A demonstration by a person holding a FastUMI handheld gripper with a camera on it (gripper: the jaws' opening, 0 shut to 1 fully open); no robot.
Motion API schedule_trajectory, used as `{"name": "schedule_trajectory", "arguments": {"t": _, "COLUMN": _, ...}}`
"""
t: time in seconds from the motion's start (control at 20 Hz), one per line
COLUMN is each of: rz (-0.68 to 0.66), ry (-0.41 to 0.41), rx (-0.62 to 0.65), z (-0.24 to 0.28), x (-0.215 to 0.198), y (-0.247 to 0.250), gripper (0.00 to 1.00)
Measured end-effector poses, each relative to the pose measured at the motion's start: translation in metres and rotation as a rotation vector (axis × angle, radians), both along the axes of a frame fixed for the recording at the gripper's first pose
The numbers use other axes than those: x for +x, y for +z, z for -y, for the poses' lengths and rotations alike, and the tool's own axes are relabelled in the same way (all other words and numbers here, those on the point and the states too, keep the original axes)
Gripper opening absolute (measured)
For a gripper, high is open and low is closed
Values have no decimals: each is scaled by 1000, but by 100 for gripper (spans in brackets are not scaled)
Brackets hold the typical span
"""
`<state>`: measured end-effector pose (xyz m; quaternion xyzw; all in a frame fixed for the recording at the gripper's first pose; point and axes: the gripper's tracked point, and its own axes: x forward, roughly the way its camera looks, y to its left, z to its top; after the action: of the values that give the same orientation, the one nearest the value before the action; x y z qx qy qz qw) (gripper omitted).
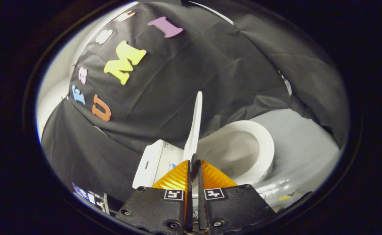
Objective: Open the toilet lid.
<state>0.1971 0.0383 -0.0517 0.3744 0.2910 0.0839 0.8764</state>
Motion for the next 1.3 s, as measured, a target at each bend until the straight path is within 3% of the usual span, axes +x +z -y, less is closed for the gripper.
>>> {"name": "schedule_trajectory", "arguments": {"t": 1.3, "rz": 29, "ry": 53, "rx": -248, "z": -85, "x": 8, "y": 71, "gripper": 14}}
